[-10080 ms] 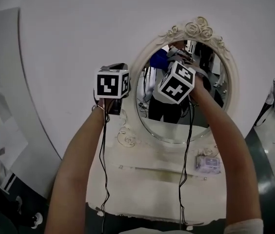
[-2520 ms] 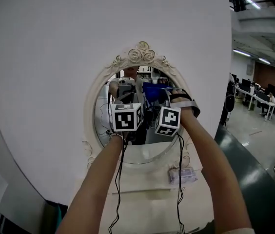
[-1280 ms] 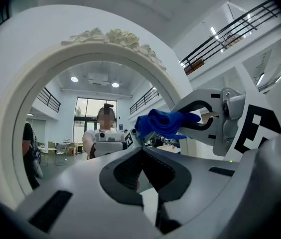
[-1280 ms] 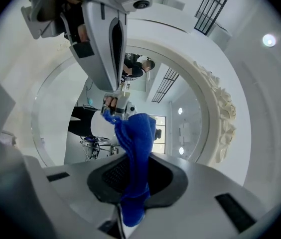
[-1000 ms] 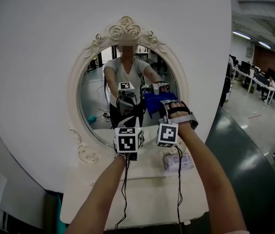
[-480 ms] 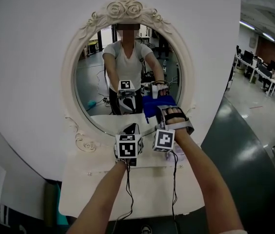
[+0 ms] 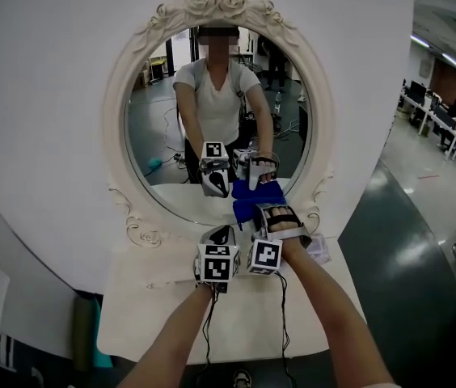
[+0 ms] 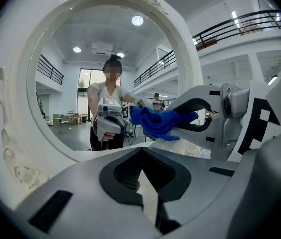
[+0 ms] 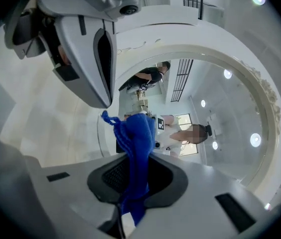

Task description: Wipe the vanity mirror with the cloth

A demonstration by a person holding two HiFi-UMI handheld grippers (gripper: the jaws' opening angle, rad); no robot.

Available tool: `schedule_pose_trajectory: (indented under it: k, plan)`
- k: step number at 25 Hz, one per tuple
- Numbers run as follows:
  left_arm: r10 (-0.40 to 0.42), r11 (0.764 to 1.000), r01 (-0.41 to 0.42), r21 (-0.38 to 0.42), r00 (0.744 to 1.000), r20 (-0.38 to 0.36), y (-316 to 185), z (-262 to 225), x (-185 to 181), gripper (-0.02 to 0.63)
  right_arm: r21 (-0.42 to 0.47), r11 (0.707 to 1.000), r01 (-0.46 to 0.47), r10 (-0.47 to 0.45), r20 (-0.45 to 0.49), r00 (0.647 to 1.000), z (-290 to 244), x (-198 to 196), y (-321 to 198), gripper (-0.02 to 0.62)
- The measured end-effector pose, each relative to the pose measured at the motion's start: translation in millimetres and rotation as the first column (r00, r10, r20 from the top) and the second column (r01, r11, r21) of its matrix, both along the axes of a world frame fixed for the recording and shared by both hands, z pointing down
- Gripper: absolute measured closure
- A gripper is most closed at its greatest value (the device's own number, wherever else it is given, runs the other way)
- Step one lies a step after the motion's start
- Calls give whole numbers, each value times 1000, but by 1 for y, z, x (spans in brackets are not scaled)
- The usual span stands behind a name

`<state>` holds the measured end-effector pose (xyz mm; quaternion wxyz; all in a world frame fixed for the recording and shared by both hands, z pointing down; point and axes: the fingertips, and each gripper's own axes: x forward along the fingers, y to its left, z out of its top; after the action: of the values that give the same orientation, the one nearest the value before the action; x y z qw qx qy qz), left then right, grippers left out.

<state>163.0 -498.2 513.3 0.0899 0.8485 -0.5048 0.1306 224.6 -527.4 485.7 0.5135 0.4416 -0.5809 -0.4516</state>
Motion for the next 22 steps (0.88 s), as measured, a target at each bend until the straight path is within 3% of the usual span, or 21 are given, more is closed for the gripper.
schedule_pose_trajectory:
  k: [10, 22]
  plan:
    - [-51, 996, 51, -76, 999, -8, 9, 54, -31, 601, -133, 989, 60, -51, 70, 996, 60, -47, 3, 529]
    - [-108, 990, 104, -95, 993, -42, 7, 56, -64, 601, -140, 988, 61, -50, 81, 995, 69, -60, 1, 529]
